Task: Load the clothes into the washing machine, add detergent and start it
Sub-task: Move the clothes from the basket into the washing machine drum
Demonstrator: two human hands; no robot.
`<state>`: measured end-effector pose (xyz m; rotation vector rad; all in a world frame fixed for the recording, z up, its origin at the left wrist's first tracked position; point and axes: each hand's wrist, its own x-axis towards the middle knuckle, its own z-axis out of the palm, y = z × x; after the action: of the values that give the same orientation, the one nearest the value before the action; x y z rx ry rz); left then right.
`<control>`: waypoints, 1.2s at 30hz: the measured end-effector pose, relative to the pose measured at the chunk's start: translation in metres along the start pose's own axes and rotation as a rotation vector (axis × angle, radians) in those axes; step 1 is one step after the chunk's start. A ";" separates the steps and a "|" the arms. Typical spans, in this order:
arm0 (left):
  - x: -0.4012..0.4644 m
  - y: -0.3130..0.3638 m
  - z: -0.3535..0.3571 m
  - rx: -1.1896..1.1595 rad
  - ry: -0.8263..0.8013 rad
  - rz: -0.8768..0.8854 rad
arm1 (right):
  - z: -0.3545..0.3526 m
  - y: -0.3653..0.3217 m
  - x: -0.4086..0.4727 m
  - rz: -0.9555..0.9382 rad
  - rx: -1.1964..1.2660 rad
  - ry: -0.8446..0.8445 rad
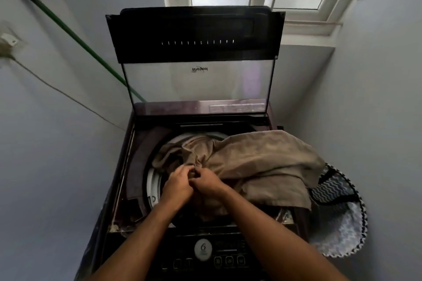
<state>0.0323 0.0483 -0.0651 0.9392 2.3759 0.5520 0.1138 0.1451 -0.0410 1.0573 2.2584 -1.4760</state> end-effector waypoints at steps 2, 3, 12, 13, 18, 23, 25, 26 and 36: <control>0.002 0.007 0.005 0.093 -0.047 -0.021 | -0.003 0.019 -0.002 -0.029 -0.011 -0.028; 0.005 0.017 0.003 0.119 0.033 0.007 | -0.009 0.025 -0.005 -0.052 -0.002 -0.007; 0.021 0.150 0.028 -0.099 0.239 0.438 | -0.106 0.059 -0.045 0.039 -0.434 0.813; 0.022 0.161 0.039 -0.131 0.155 0.466 | -0.115 0.073 -0.049 0.108 -0.461 0.856; 0.034 0.201 0.090 0.132 -0.216 0.539 | -0.147 0.141 -0.069 0.391 -0.132 0.635; 0.037 0.223 0.106 0.319 -0.404 0.484 | -0.141 0.160 -0.066 0.425 0.209 0.607; 0.037 0.224 0.101 0.344 -0.409 0.485 | -0.141 0.158 -0.066 0.404 0.205 0.609; 0.036 0.224 0.098 0.334 -0.411 0.478 | -0.142 0.156 -0.067 0.396 0.205 0.602; 0.020 0.206 0.071 -0.075 -0.249 0.550 | -0.128 0.124 -0.070 0.312 -0.171 0.802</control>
<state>0.1657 0.2140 -0.0157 1.5393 1.8553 0.6730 0.2706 0.2534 -0.0294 2.0957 2.4407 -0.7800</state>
